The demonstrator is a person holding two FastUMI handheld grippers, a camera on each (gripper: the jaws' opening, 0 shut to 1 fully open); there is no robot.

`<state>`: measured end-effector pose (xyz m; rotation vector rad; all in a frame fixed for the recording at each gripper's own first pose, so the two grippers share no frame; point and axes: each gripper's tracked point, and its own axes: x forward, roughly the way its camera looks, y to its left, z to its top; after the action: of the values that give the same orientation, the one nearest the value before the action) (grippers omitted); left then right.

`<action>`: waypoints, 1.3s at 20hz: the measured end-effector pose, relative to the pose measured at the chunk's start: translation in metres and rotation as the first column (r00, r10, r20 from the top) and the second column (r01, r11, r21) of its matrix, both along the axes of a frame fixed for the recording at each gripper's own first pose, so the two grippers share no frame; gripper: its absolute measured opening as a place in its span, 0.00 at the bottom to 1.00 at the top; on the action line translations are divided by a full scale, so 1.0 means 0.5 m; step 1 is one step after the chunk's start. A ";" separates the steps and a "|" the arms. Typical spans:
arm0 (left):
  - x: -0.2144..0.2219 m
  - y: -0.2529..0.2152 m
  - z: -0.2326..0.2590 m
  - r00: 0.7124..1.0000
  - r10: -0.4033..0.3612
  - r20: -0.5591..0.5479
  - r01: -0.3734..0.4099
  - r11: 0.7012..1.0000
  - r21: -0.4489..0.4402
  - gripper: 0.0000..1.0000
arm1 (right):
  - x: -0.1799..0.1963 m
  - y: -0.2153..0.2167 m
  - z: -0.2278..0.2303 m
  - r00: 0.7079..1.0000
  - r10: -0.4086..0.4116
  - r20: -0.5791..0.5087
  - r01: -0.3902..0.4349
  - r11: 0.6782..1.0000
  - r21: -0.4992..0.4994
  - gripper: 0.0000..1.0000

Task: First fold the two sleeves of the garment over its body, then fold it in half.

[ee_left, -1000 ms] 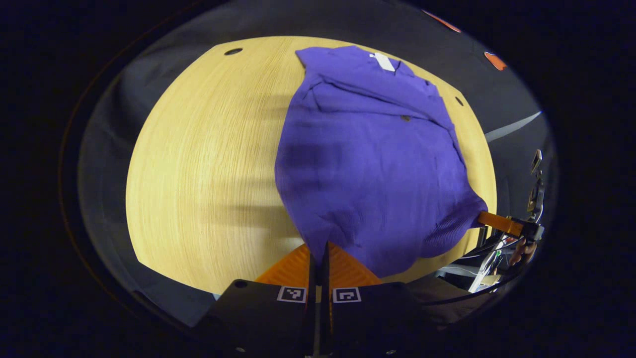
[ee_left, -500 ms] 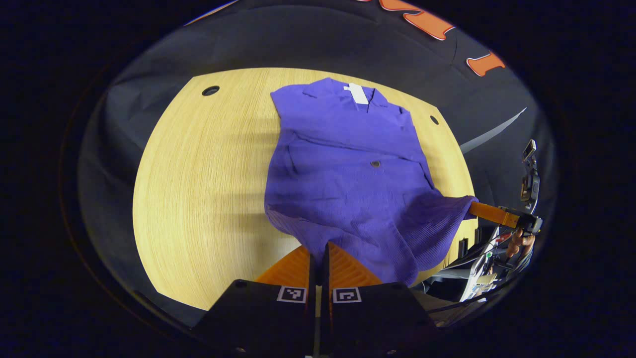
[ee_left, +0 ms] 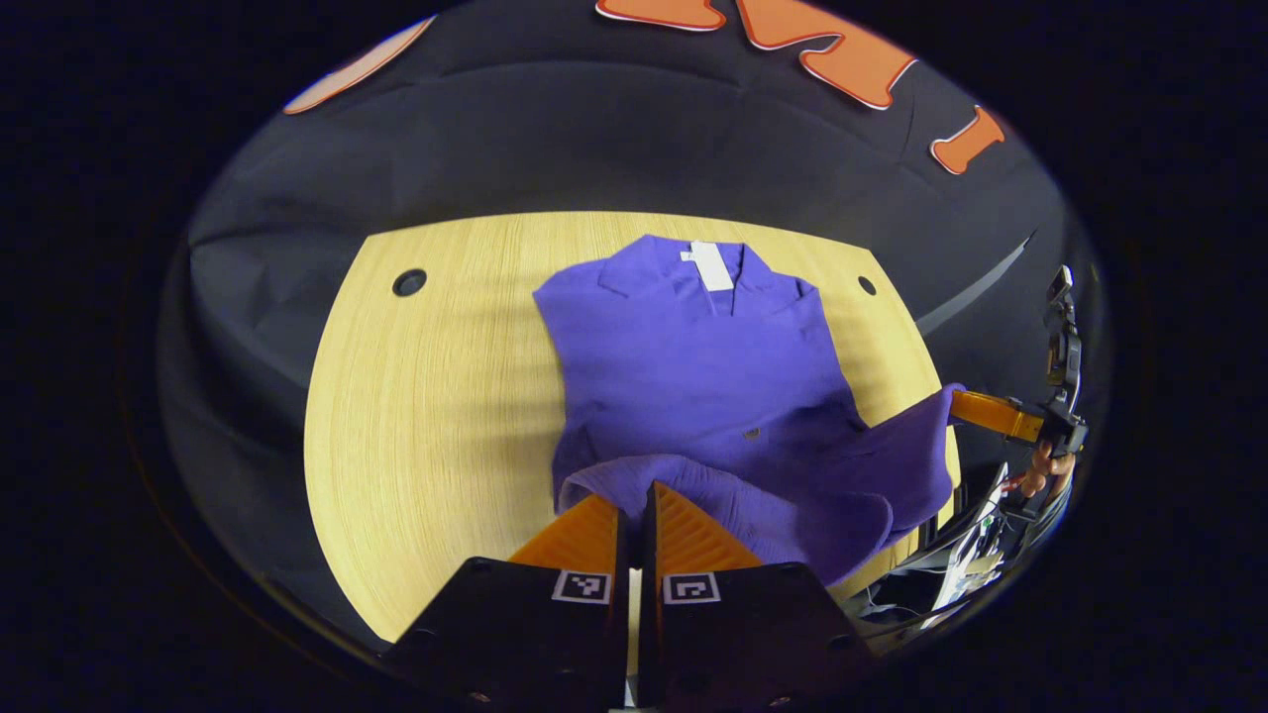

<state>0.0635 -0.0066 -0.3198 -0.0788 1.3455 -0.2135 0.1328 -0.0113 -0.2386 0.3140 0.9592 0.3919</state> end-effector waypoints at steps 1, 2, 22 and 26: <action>0.023 0.000 -0.005 1.000 -0.004 0.000 0.004 1.000 0.004 0.05 | 0.023 0.001 0.001 1.000 0.002 0.004 -0.002 1.000 -0.007 0.05; 0.048 -0.002 -0.009 1.000 -0.008 -0.005 0.008 1.000 0.008 0.05 | 0.044 0.002 0.001 1.000 0.009 0.002 -0.009 1.000 -0.012 0.05; 0.532 0.033 -0.067 0.955 -0.216 0.203 0.148 0.941 0.304 0.05 | 0.481 0.061 -0.035 0.997 -0.038 0.063 0.040 0.999 -0.035 0.07; 0.565 0.053 -0.021 0.893 -0.188 0.408 0.024 0.928 0.373 0.32 | 0.483 0.025 -0.006 0.984 -0.140 0.111 0.141 0.990 -0.001 0.10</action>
<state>0.3461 0.0200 -0.3302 0.3396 0.9169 -0.0673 0.3743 0.0012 -0.2415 0.3462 0.8251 0.2724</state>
